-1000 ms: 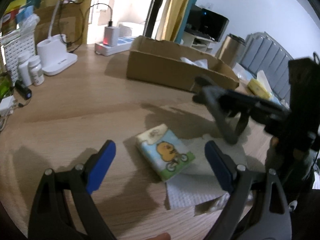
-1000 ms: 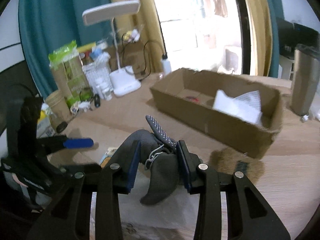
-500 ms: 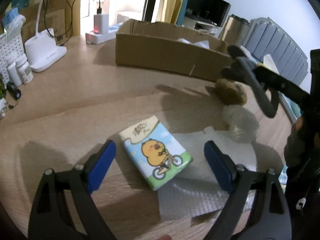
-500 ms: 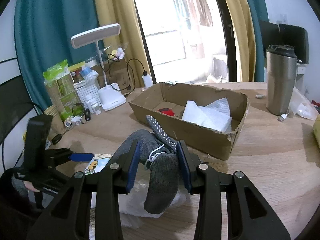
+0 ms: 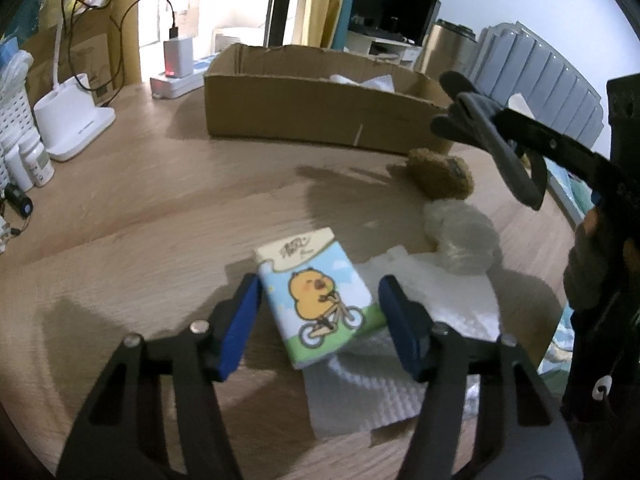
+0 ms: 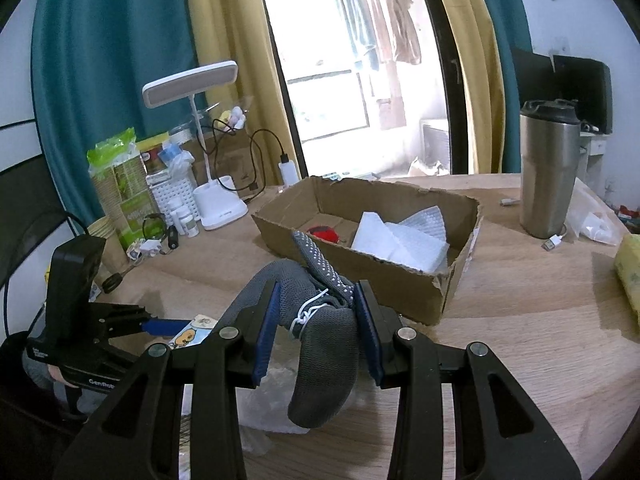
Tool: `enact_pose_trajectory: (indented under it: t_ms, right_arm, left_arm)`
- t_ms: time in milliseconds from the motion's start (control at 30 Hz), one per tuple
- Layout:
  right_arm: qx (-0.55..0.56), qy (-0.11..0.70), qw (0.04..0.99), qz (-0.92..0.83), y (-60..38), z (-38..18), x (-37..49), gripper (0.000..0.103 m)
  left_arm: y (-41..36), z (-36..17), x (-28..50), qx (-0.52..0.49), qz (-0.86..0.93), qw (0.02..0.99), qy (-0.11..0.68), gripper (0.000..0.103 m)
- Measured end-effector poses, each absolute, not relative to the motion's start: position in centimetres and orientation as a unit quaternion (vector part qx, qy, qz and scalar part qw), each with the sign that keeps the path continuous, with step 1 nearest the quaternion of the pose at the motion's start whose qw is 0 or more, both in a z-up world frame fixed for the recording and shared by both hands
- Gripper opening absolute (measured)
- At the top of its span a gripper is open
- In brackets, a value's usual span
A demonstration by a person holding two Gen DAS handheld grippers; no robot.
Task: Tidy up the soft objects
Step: 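Grasp the duck-printed tissue pack with the left tool while the right tool holds the sock, then carry the tissue pack with the left tool while the right tool carries the sock toward the box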
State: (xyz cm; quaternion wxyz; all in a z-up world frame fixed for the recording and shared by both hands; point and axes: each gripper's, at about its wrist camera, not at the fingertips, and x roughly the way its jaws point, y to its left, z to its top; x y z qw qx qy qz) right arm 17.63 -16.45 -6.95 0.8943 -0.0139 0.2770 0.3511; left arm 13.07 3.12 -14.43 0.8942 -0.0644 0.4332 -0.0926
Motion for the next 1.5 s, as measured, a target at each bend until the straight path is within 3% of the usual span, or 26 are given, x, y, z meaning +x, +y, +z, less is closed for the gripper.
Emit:
enact_pose_trajectory:
  t_ms: [367, 1167, 1267, 1500]
  right_arm:
    - [-0.010, 0.268, 0.899, 0.347, -17.0, -6.4, 17.7, 0.040]
    - [-0.013, 0.272, 0.896, 0.351, -16.9, -6.6, 17.8, 0.040]
    - [-0.013, 0.271, 0.897, 0.350, -16.9, -6.5, 17.8, 0.040]
    - [-0.011, 0.268, 0.900, 0.345, -16.9, -6.4, 17.7, 0.040]
  left_arm:
    - [3.7, -12.2, 12.8, -0.081, -0.103, 0.906, 0.403, 0.058]
    - [4.3, -14.9, 13.3, -0.082, -0.088, 0.892, 0.435, 0.057]
    - [4.3, -15.0, 13.5, -0.079, -0.092, 0.893, 0.433, 0.052]
    - [4.3, -14.0, 13.3, -0.087, -0.105, 0.897, 0.420, 0.051]
